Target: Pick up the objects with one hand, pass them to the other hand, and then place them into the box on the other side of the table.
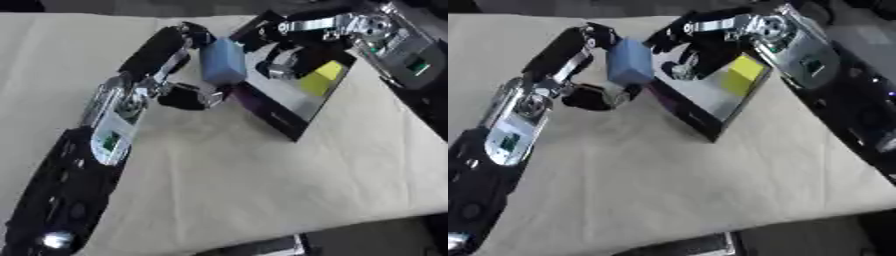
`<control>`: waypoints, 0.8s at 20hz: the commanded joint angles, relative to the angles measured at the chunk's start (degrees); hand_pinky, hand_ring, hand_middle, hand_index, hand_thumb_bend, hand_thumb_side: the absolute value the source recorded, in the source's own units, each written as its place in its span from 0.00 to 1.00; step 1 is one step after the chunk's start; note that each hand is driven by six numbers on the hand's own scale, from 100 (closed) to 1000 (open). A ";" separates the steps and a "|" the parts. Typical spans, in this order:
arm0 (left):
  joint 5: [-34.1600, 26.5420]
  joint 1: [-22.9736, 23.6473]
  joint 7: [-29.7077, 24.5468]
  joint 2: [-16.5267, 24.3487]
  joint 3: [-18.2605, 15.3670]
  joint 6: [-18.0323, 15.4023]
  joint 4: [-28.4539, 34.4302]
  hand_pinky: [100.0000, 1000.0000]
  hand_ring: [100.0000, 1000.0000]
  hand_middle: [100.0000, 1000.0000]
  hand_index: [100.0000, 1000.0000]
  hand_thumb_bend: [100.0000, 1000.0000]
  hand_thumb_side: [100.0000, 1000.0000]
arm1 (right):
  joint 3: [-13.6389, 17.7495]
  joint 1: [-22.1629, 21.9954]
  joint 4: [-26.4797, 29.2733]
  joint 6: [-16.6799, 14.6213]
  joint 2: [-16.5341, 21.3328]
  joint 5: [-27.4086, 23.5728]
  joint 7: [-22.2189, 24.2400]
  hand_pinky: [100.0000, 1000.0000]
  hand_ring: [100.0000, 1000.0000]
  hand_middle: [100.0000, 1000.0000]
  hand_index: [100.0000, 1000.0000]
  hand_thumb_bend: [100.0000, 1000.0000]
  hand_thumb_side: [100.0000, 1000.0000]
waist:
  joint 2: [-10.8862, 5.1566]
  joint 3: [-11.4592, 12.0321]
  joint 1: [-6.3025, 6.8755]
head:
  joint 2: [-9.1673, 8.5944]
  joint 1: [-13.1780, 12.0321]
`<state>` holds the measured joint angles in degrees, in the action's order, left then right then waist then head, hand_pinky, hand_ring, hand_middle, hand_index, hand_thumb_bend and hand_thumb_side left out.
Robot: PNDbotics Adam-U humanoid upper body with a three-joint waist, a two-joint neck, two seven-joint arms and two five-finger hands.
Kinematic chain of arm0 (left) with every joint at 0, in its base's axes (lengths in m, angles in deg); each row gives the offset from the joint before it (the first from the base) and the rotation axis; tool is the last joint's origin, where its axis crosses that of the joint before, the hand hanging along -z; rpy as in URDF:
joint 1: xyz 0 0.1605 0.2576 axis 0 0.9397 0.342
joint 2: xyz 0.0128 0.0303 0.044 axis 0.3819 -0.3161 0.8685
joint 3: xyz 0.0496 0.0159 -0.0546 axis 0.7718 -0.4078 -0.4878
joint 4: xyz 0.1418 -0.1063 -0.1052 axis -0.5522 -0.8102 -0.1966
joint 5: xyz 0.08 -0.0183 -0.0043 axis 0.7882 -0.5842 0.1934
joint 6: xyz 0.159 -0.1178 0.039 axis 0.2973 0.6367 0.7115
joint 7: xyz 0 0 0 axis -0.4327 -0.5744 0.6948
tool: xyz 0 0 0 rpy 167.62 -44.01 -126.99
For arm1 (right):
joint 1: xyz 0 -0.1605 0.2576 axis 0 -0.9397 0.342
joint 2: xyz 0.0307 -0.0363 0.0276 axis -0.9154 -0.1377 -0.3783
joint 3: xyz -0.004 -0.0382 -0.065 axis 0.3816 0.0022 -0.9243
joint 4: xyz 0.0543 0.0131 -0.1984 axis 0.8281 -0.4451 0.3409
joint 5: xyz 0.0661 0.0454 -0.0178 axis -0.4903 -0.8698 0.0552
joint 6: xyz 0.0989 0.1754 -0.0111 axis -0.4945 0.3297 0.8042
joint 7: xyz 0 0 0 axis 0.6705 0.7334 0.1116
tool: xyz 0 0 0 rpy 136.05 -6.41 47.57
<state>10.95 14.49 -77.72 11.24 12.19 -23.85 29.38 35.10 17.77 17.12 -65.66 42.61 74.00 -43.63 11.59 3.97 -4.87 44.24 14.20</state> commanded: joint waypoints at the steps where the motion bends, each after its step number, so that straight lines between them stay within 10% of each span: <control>1: -1.34 -1.21 -0.77 -0.32 0.50 0.47 2.69 0.65 0.58 0.44 0.40 0.00 0.23 | 0.60 1.22 0.09 -0.26 0.89 0.57 -0.88 0.83 1.00 0.90 1.00 0.02 0.32 | -2.02 -0.17 -0.63 | -0.12 -0.11; 16: -2.23 -1.23 -3.36 -0.16 1.40 2.06 4.88 0.65 0.57 0.44 0.40 0.00 0.22 | 1.15 1.14 0.98 -2.46 0.82 2.70 -3.14 0.84 1.00 0.90 1.00 0.09 0.19 | -1.60 -0.17 -0.67 | -0.12 -0.31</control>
<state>8.97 14.49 -80.87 11.24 13.49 -21.89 32.95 35.20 18.09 17.24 -67.83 42.19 76.43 -46.70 11.59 3.94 -4.87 44.24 14.15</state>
